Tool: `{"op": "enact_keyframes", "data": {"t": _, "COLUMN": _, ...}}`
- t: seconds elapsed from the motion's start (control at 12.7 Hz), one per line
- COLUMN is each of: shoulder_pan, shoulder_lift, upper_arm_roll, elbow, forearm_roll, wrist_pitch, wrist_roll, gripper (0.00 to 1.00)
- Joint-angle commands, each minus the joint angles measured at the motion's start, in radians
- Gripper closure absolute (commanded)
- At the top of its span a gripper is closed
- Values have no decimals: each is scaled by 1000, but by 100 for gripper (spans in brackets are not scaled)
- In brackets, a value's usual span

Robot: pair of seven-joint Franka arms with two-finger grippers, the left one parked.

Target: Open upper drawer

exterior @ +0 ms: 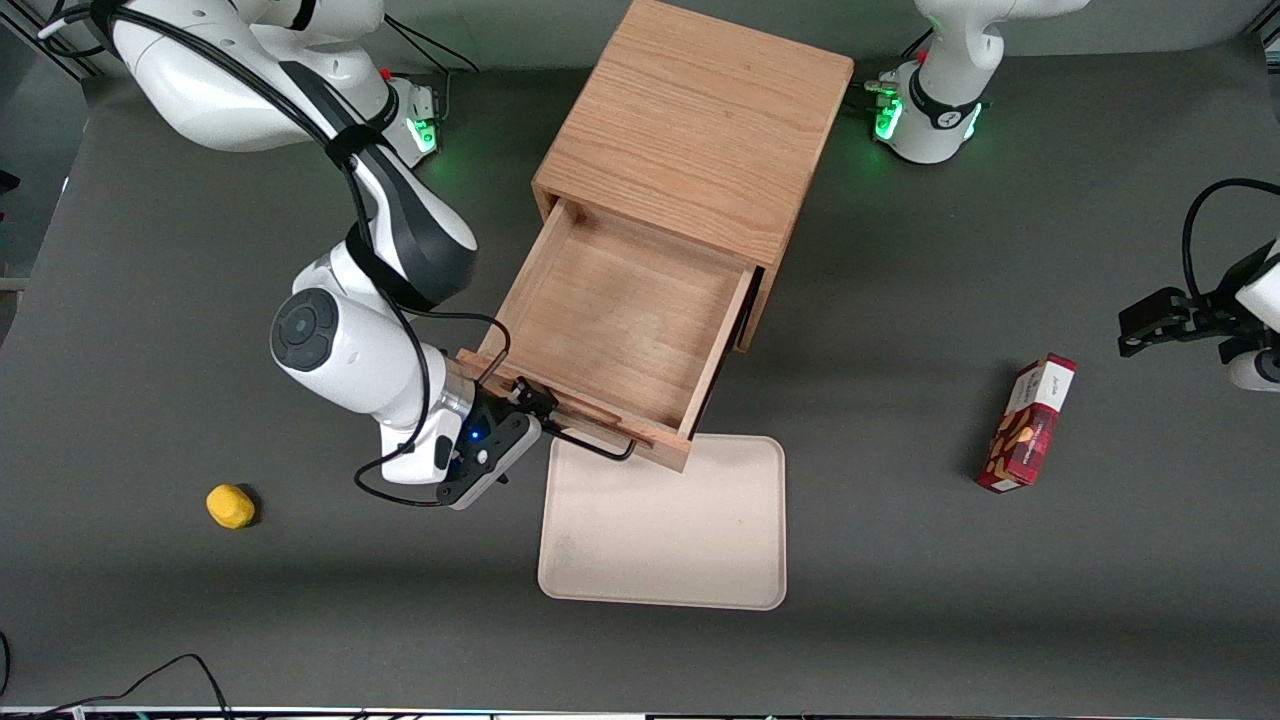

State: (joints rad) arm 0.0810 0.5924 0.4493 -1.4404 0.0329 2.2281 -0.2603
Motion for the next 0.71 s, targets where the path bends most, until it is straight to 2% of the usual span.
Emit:
{"op": "enact_keyframes", "data": {"t": 0.0, "shoulder_pan": 11, "shoulder_lift": 14, "upper_arm_roll": -20, "elbow": 60, "forearm_roll": 148, "wrist_pitch": 21, "wrist_roll": 12, "gripper": 0}}
{"op": "enact_keyframes", "data": {"t": 0.08, "shoulder_pan": 14, "shoulder_lift": 12, "upper_arm_roll": -21, "elbow": 61, "forearm_roll": 172, "wrist_pitch": 13, "wrist_roll": 12, "gripper": 0}}
{"op": "enact_keyframes", "data": {"t": 0.31, "shoulder_pan": 16, "shoulder_lift": 3, "upper_arm_roll": -23, "elbow": 61, "forearm_roll": 171, "wrist_pitch": -2, "wrist_roll": 12, "gripper": 0}}
{"op": "enact_keyframes", "data": {"t": 0.47, "shoulder_pan": 3, "shoulder_lift": -63, "upper_arm_roll": -24, "elbow": 54, "forearm_roll": 162, "wrist_pitch": -50, "wrist_roll": 44, "gripper": 0}}
{"op": "enact_keyframes", "data": {"t": 0.63, "shoulder_pan": -6, "shoulder_lift": -143, "upper_arm_roll": -113, "elbow": 54, "forearm_roll": 157, "wrist_pitch": -166, "wrist_roll": 82, "gripper": 0}}
